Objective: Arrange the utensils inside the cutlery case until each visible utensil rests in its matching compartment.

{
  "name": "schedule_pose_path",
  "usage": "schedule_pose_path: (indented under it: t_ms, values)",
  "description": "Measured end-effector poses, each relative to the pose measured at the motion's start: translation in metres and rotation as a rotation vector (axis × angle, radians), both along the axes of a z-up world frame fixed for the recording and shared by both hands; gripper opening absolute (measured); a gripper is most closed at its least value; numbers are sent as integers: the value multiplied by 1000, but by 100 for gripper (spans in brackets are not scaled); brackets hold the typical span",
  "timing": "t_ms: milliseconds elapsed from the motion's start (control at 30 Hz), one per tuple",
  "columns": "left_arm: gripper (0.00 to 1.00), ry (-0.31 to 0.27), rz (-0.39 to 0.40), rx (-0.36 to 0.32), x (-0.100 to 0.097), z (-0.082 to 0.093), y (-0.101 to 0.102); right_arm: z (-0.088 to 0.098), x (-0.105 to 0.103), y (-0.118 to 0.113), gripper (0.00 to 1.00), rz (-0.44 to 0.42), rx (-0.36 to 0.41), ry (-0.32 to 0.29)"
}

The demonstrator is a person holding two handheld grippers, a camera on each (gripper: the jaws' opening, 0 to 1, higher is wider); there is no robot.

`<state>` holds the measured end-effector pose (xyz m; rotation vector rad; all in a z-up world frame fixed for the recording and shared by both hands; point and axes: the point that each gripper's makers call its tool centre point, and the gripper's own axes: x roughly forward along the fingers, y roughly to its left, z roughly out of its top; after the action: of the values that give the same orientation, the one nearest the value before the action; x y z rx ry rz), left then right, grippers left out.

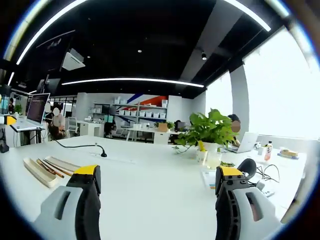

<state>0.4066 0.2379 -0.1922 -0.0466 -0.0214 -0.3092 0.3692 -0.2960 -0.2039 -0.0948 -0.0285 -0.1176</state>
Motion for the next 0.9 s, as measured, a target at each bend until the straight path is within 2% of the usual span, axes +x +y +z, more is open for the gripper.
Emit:
schedule_pose_path:
  t_ms: [200,900]
  values:
    - [94,4,-2,1,1,-1,-1,3,-1,-2,99,-4,23,-21]
    - [94,16,-6,11,3,-5,-3,0,0,-1,99,5,31,-8]
